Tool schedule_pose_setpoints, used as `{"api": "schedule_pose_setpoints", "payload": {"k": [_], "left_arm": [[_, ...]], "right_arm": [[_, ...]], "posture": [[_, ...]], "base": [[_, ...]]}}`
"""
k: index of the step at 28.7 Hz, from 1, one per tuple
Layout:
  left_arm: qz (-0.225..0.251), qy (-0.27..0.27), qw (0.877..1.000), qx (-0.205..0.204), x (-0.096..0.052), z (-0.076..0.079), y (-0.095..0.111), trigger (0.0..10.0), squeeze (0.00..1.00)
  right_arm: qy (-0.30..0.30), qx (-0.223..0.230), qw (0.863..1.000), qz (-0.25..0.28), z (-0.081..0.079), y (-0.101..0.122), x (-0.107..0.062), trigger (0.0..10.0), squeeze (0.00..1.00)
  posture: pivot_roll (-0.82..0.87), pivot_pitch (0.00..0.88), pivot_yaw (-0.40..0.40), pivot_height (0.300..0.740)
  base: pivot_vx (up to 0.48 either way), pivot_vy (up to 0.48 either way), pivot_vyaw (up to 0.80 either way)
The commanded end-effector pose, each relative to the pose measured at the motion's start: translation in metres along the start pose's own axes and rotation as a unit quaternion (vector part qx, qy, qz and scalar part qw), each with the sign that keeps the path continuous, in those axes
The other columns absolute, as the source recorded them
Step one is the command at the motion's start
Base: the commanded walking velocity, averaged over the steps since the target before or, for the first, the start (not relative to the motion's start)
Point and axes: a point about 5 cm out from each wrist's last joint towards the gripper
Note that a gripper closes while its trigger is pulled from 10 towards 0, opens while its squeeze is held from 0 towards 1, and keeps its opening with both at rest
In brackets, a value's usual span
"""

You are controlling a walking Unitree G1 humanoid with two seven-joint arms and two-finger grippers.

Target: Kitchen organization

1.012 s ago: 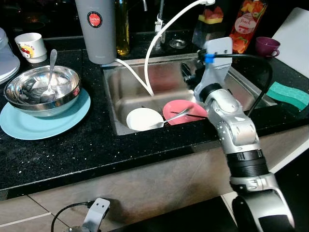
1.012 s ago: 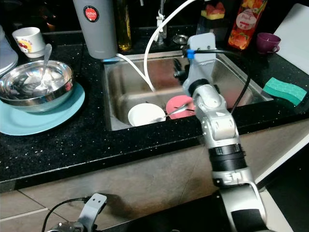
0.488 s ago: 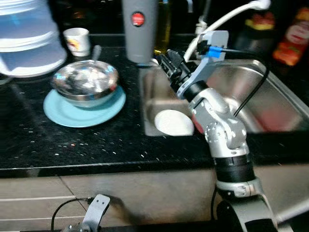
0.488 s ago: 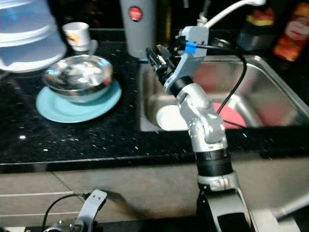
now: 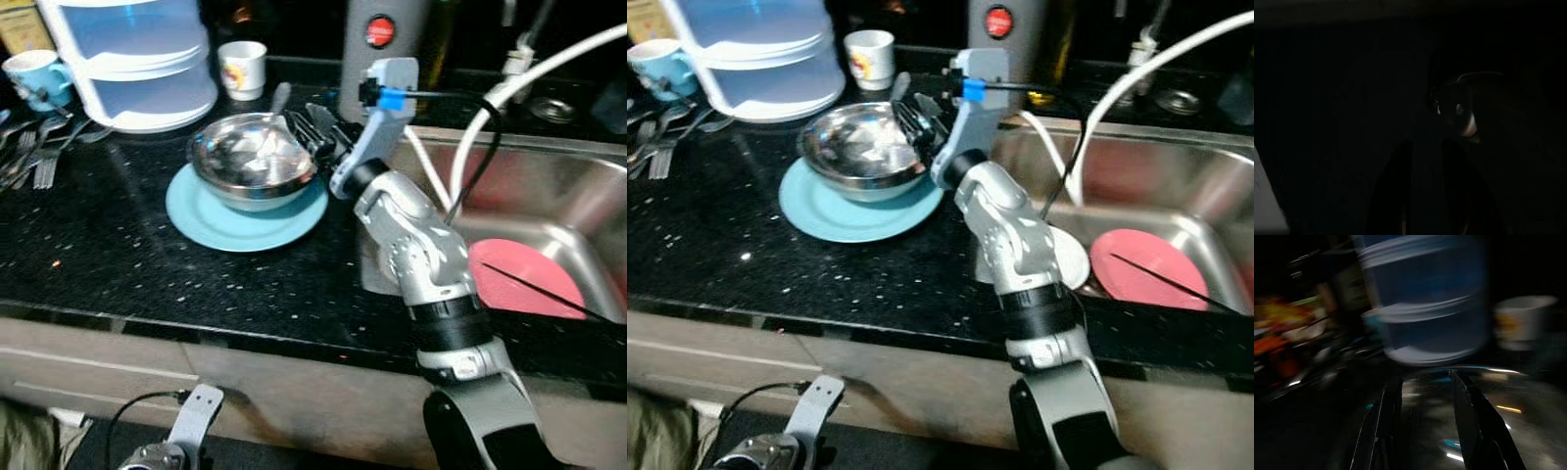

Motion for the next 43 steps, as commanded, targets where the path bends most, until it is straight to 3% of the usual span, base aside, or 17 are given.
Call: {"api": "schedule_pose_setpoints", "payload": {"k": [1,9,18,24,31,34,43], "left_arm": [[-0.013,0.004,1.0,-0.002,0.001,0.0,-0.01,10.0,0.0],[-0.013,0.005,1.0,-0.002,0.001,0.0,-0.01,10.0,0.0],[-0.012,0.006,1.0,-0.004,0.001,0.0,-0.01,10.0,0.0],[-0.005,0.009,1.0,-0.009,0.001,0.0,-0.009,10.0,0.0],[-0.002,0.008,1.0,-0.01,0.002,0.001,-0.008,10.0,0.0],[0.0,0.007,1.0,-0.013,0.002,0.003,-0.008,10.0,0.0],[-0.002,0.001,1.0,-0.014,0.003,0.006,-0.01,10.0,0.0]], "right_arm": [[-0.001,-0.021,1.0,-0.018,-0.004,-0.002,0.005,10.0,0.0],[-0.016,-0.057,0.997,-0.058,-0.005,-0.012,0.012,10.0,0.0],[-0.077,-0.058,0.994,-0.055,0.011,-0.003,0.017,10.0,0.0],[-0.114,-0.083,0.988,-0.061,0.022,0.004,0.021,10.0,0.0],[-0.18,-0.123,0.968,-0.122,0.053,-0.001,0.025,10.0,0.0],[-0.234,-0.137,0.949,-0.158,0.083,0.0,0.016,10.0,0.0],[-0.298,-0.16,0.92,-0.197,0.125,0.011,-0.004,10.0,0.0]], "posture": [[0.08,0.08,-0.049,0.74],[0.08,0.087,-0.053,0.74],[0.08,0.092,-0.053,0.74],[0.08,0.096,-0.054,0.74],[0.08,0.104,-0.064,0.74],[0.08,0.112,-0.07,0.74],[0.06,0.13,-0.072,0.74]], "base": [[0.0,0.0,0.79],[0.0,0.0,0.79],[0.0,0.0,0.13],[0.0,0.0,0.0],[0.0,0.0,0.0],[0.0,0.0,0.0],[0.0,0.0,0.0]]}}
Point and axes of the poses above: a point about 5 cm out from each wrist's last joint towards the gripper, its own x axis pointing out of the wrist towards the gripper, its own y axis along the axis of the wrist's last joint, z = x × y, and after that the axes turned 9 degrees about -x, right-handed
